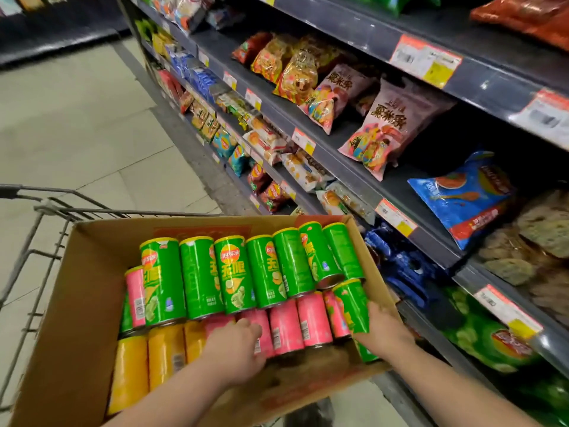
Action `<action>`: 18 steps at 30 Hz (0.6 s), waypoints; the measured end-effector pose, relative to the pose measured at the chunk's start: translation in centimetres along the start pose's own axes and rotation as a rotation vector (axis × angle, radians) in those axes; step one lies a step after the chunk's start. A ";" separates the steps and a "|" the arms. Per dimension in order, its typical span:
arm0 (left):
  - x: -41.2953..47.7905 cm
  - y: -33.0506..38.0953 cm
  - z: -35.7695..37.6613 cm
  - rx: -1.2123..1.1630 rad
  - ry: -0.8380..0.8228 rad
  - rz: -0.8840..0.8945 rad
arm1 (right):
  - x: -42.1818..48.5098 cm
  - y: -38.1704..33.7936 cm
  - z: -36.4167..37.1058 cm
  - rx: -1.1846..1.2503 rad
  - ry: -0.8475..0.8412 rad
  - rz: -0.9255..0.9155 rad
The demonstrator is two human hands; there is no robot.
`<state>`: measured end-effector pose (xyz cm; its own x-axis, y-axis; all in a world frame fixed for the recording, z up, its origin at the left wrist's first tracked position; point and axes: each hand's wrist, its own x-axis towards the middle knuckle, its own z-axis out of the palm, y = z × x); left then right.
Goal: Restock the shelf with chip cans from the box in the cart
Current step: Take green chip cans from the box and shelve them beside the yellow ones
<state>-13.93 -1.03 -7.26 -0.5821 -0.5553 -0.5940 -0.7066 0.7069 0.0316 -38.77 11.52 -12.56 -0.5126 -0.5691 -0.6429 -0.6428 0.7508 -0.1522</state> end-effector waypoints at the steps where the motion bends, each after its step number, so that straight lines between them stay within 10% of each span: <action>1: 0.2 0.1 0.0 0.000 -0.012 -0.002 | 0.5 0.1 0.3 0.023 -0.005 0.010; 18: 3.3 3.5 1.2 -0.536 -0.078 0.017 | -1.3 -1.4 -0.2 0.477 -0.053 -0.063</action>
<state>-17.84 0.19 -10.09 -0.5778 -0.4973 -0.6472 -0.8156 0.3815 0.4350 -37.32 11.18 -11.33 -0.4433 -0.6097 -0.6571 -0.3328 0.7926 -0.5110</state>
